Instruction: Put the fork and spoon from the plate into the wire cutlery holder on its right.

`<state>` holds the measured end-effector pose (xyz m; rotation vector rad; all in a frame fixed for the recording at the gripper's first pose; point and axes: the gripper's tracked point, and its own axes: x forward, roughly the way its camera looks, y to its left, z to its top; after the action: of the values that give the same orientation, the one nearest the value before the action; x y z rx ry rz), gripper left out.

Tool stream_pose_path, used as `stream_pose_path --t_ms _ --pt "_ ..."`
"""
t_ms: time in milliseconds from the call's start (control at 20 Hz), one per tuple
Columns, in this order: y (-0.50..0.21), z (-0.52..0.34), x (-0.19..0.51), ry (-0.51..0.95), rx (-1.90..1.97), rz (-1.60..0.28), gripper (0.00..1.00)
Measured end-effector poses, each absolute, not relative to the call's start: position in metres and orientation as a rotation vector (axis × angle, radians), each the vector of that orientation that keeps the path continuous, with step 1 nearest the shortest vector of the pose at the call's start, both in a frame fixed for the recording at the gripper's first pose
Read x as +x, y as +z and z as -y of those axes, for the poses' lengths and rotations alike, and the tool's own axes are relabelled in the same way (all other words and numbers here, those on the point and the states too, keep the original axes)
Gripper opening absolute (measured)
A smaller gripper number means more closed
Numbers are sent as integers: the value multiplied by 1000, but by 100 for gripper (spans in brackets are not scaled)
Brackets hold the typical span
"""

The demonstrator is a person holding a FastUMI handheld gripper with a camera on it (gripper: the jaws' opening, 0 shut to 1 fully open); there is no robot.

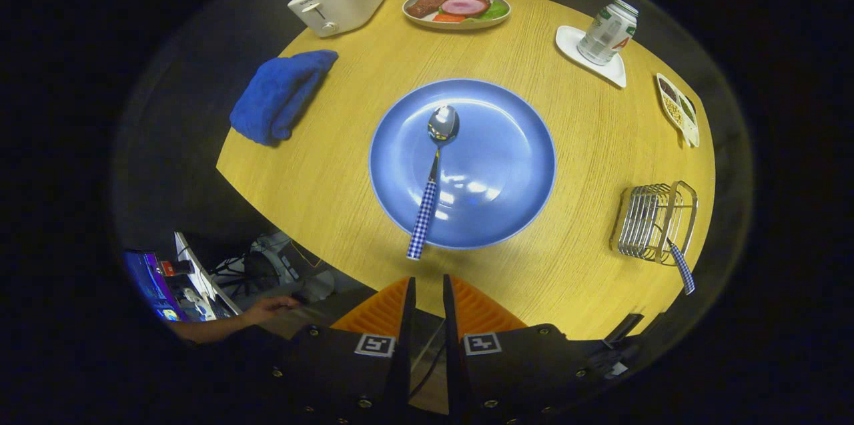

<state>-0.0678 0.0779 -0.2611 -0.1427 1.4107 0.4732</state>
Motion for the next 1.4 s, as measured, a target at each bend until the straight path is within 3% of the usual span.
stream_pose_path --t_ms 400,1150,1250,1400 --pt "-290 -95 -40 413 -53 -1466 31" --pt "-329 -118 -27 429 -32 -1558 31" --pt "-330 -110 -23 430 -84 -1564 17" --pt "-336 -100 -25 441 -130 -1577 16"
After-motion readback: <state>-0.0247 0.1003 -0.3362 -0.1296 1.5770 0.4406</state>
